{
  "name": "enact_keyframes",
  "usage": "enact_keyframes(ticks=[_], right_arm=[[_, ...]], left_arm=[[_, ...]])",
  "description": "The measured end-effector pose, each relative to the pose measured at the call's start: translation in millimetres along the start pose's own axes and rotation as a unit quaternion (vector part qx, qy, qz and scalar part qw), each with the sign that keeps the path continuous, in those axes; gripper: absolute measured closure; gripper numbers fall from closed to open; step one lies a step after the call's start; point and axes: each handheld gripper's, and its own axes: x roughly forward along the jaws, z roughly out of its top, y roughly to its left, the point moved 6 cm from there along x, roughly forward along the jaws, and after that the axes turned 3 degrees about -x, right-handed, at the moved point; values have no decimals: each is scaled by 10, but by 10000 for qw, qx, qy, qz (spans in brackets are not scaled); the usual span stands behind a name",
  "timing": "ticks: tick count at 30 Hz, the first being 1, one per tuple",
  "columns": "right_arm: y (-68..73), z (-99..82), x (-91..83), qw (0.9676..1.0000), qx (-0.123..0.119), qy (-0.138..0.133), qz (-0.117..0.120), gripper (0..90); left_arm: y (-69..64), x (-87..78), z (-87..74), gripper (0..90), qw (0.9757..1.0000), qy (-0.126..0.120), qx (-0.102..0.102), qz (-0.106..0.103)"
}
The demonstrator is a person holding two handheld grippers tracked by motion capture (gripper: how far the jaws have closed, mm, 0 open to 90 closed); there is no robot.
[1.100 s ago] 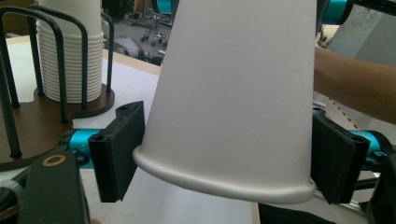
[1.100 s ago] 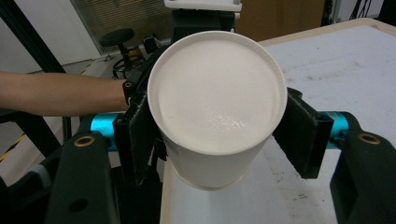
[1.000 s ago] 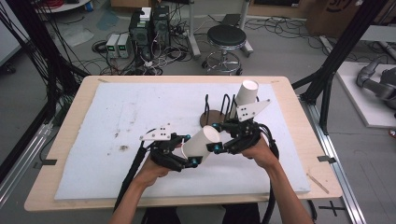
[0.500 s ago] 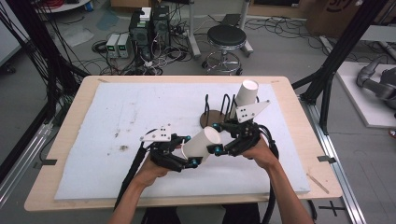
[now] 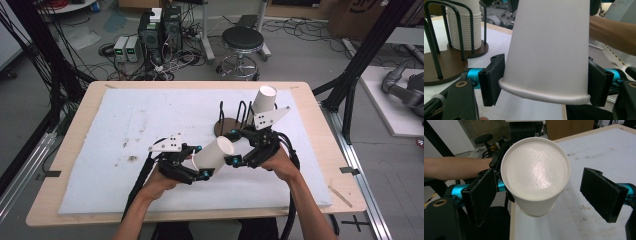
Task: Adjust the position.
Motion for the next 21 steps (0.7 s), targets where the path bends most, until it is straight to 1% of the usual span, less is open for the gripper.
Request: enact_keyframes(ticks=[2, 3, 6, 8, 10, 11, 12, 13, 14, 15, 16, 18, 19, 20, 21], right_arm=[[1, 0, -2, 10000, 3, 37, -16, 142], [1, 1, -4, 10000, 2, 49, -16, 143], [2, 8, -11, 10000, -34, 85, -10, 143], [5, 11, -15, 9999, -25, 154, -16, 143], [6, 15, -15, 9999, -23, 168, -23, 143], [6, 20, -23, 9997, -32, 241, -49, 143], [4, 26, -25, 9997, -47, 236, -48, 143], [5, 29, -30, 9996, -44, 285, -74, 143], [3, 34, -29, 9995, -62, 295, -90, 143], [3, 34, -29, 9995, -62, 295, -90, 143], [4, 37, -33, 9992, -76, 371, -90, 143], [7, 41, -33, 9988, -59, 464, -134, 143], [5, 44, -34, 9986, -96, 506, -121, 143], [5, 44, -34, 9986, -96, 506, -121, 143], [1, 49, -35, 9981, -116, 588, -162, 143]], left_arm=[[0, -6, -2, 268, 10000, 31, 7, 12], [0, -26, -3, 268, 9999, 97, 37, 29], [-4, -72, 12, 269, 9998, 161, 64, 71], [-2, -88, 18, 269, 9998, 176, 82, 82], [1, -117, 28, 269, 9997, 199, 78, 113], [4, -139, 30, 270, 9994, 303, 114, 145], [5, -150, 31, 270, 9991, 358, 158, 163], [5, -150, 31, 270, 9991, 358, 158, 163], [-1, -168, 39, 270, 9987, 432, 179, 179], [-1, -168, 39, 270, 9987, 432, 179, 179], [2, -192, 53, 271, 9982, 511, 221, 203], [1, -200, 59, 271, 9981, 541, 221, 205], [7, -227, 78, 271, 9967, 702, 306, 249], [7, -227, 78, 271, 9967, 702, 306, 249], [5, -236, 88, 271, 9964, 741, 307, 269]])
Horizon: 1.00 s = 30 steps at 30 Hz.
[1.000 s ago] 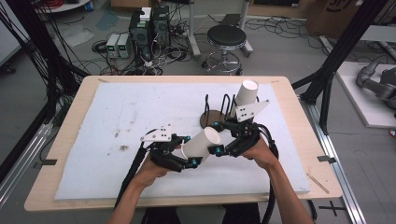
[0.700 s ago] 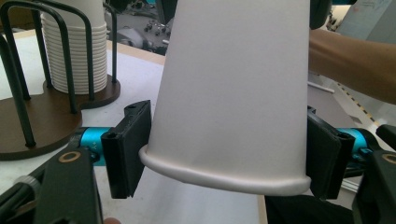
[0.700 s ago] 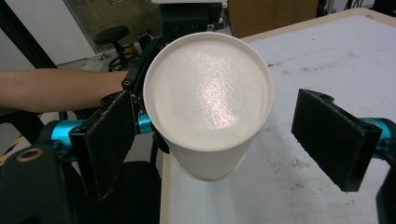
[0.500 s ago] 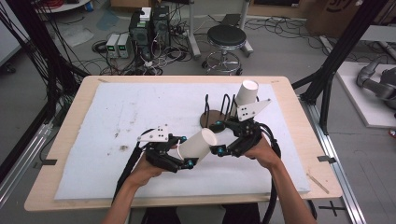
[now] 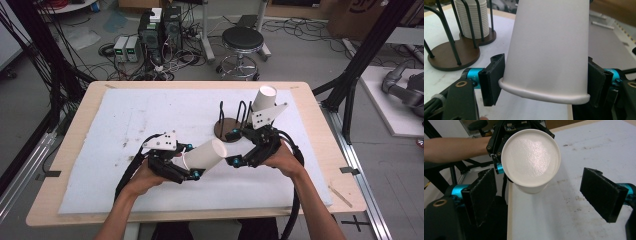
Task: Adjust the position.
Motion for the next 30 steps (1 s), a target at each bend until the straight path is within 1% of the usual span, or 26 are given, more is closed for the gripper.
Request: enact_keyframes(ticks=[1, 2, 4, 5, 6, 7, 8, 9, 12, 14, 15, 18, 19, 20, 21, 22, 23, 24, 25, 26, 27, 28, 30], right_arm=[[0, 0, 0, 10000, 0, 0, 0, 143], [2, 8, 3, 10000, 5, 69, 5, 143], [0, 13, 2, 9999, -48, 149, -6, 144], [-1, 18, 4, 9998, -61, 177, -29, 143], [1, 19, 7, 9997, -75, 217, -14, 143], [1, 19, 7, 9997, -75, 217, -14, 143], [4, 19, 14, 9994, -98, 335, -28, 144], [4, 19, 14, 9994, -98, 335, -28, 144], [10, 24, 23, 9989, -130, 452, -28, 144], [19, 26, 25, 9980, -141, 607, -64, 144], [19, 26, 25, 9980, -141, 607, -64, 144], [20, 34, 41, 9967, -208, 783, -87, 144], [26, 44, 51, 9961, -208, 854, -93, 144], [26, 44, 51, 9961, -208, 854, -93, 144], [43, 46, 63, 9942, -253, 1032, -141, 144], [55, 46, 68, 9937, -281, 1077, -129, 145], [55, 46, 68, 9937, -281, 1077, -129, 145], [71, 46, 72, 9919, -303, 1222, -164, 145], [78, 54, 72, 9917, -326, 1230, -155, 145], [84, 64, 73, 9917, -345, 1225, -159, 145], [93, 70, 74, 9915, -330, 1249, -155, 145], [93, 75, 78, 9911, -352, 1271, -157, 145], [103, 92, 99, 9898, -387, 1362, -166, 145]], left_arm=[[2, -14, 7, 271, 10000, 76, 20, -9], [2, -33, 26, 271, 9998, 175, 69, 14], [6, -44, 34, 271, 9997, 222, 103, 13], [7, -56, 45, 271, 9994, 312, 124, 42], [7, -56, 45, 271, 9994, 312, 124, 42], [8, -65, 49, 271, 9992, 381, 142, 47], [4, -66, 51, 271, 9989, 434, 156, 34], [0, -66, 50, 271, 9985, 515, 194, 44], [-3, -65, 48, 271, 9967, 756, 276, 57], [4, -70, 58, 271, 9957, 859, 332, 63], [7, -78, 67, 271, 9948, 944, 375, 85], [6, -89, 82, 271, 9928, 1116, 431, 101], [5, -94, 83, 271, 9912, 1225, 478, 115], [4, -97, 83, 271, 9907, 1264, 482, 108], [1, -104, 86, 271, 9900, 1316, 495, 109], [-1, -118, 86, 271, 9884, 1418, 530, 121], [-1, -118, 86, 271, 9884, 1418, 530, 121], [1, -130, 89, 271, 9869, 1512, 554, 136], [1, -130, 89, 271, 9869, 1512, 554, 136], [2, -137, 90, 271, 9844, 1643, 610, 155], [-4, -136, 91, 271, 9835, 1693, 612, 165], [-4, -138, 91, 271, 9811, 1810, 664, 183], [-4, -139, 97, 271, 9776, 1957, 740, 222]])
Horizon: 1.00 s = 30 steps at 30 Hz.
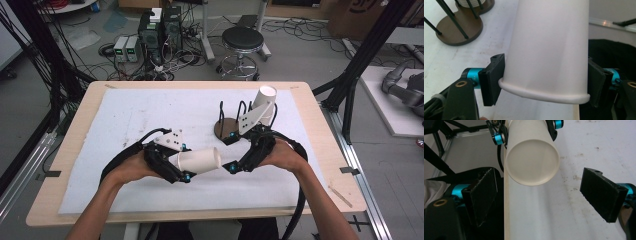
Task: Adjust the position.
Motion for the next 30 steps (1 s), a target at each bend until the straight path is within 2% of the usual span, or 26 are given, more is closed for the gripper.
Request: enact_keyframes(ticks=[6, 8, 16, 22, 25, 30], right_arm=[[19, 76, 39, 9997, -64, 220, -23, 147], [20, 96, 61, 9995, -84, 286, -42, 147], [37, 121, 192, 9978, -162, 647, 2, 148], [42, 144, 281, 9961, -222, 850, 11, 150], [49, 159, 327, 9953, -248, 940, 34, 151], [48, 184, 396, 9938, -366, 1047, 27, 156]], left_arm=[[5, -16, 21, 271, 9996, 269, 103, 55], [2, -3, 17, 271, 9987, 480, 163, 77], [5, 31, -3, 271, 9963, 804, 272, 120], [9, 17, 27, 271, 9963, 794, 276, 164], [7, 16, 39, 272, 9949, 943, 310, 184], [-3, 27, 72, 271, 9939, 1020, 362, 227]])
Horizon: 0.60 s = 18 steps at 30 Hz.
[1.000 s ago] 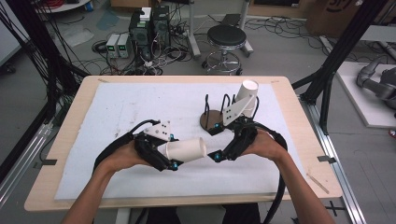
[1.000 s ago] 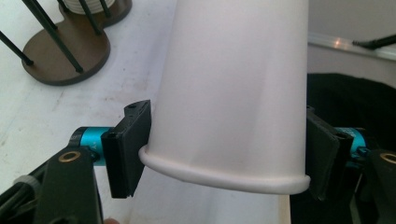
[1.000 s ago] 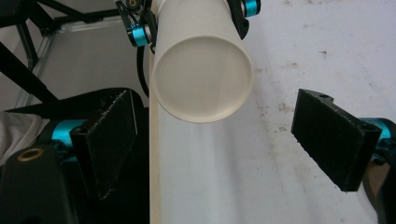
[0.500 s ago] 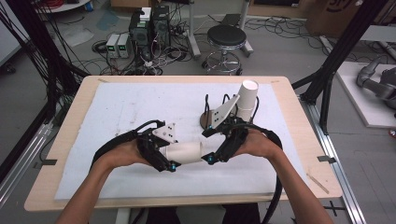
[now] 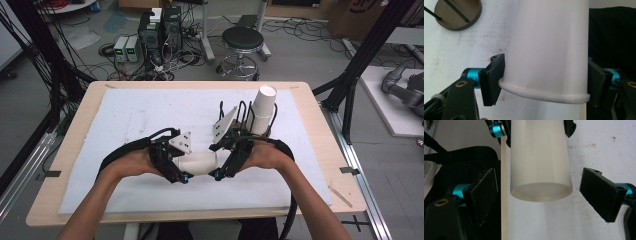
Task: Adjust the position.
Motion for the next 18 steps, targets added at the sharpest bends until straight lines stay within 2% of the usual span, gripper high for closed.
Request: enact_keyframes(ticks=[11, 18], right_arm=[[-10, 72, 83, 9997, 19, 226, 64, 170], [-24, 113, 144, 9994, -12, 342, 71, 170]], left_arm=[[-10, 7, 40, 271, 9999, 143, 87, 16], [-8, -20, 61, 271, 9999, 138, 87, 37]])
